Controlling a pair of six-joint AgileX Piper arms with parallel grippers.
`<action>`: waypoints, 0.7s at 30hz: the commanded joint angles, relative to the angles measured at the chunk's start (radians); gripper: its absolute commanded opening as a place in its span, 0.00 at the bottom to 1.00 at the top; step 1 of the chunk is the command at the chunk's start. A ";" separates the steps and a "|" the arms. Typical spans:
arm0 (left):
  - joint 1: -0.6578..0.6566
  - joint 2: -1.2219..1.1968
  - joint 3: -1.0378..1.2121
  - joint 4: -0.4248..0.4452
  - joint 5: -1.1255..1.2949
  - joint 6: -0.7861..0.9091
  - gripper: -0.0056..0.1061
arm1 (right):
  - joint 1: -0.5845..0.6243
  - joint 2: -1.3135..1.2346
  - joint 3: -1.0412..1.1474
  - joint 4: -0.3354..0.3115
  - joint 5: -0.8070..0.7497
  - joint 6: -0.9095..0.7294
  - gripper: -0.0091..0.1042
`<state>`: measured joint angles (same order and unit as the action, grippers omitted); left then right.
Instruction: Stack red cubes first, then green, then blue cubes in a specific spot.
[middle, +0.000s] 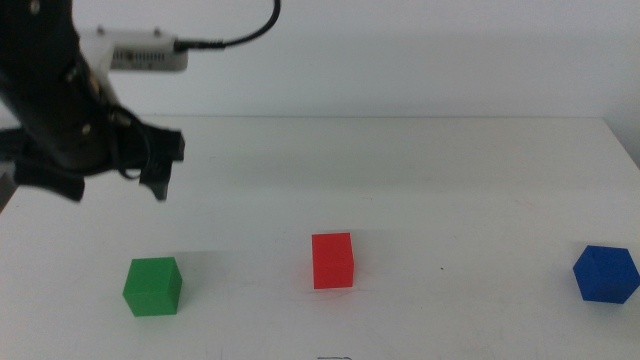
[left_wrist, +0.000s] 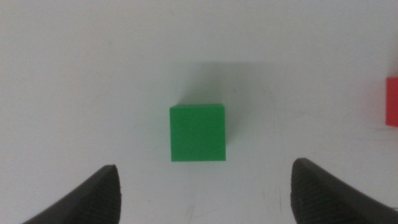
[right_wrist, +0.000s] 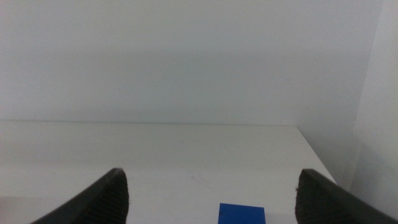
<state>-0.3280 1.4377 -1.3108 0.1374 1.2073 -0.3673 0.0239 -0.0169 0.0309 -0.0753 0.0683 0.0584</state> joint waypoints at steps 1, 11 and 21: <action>0.036 -0.027 0.031 -0.052 -0.080 0.042 0.89 | 0.002 -0.015 -0.020 -0.004 -0.078 -0.009 0.91; 0.104 0.039 0.211 -0.158 -0.305 0.104 0.89 | 0.002 -0.015 -0.020 -0.004 -0.078 -0.009 0.91; 0.104 0.191 0.218 -0.171 -0.351 0.132 0.89 | 0.002 -0.015 -0.020 -0.004 -0.078 -0.009 0.91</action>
<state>-0.2249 1.6505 -1.0731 -0.0190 0.8825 -0.2372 0.0239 -0.0169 0.0309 -0.0753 0.0681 0.0584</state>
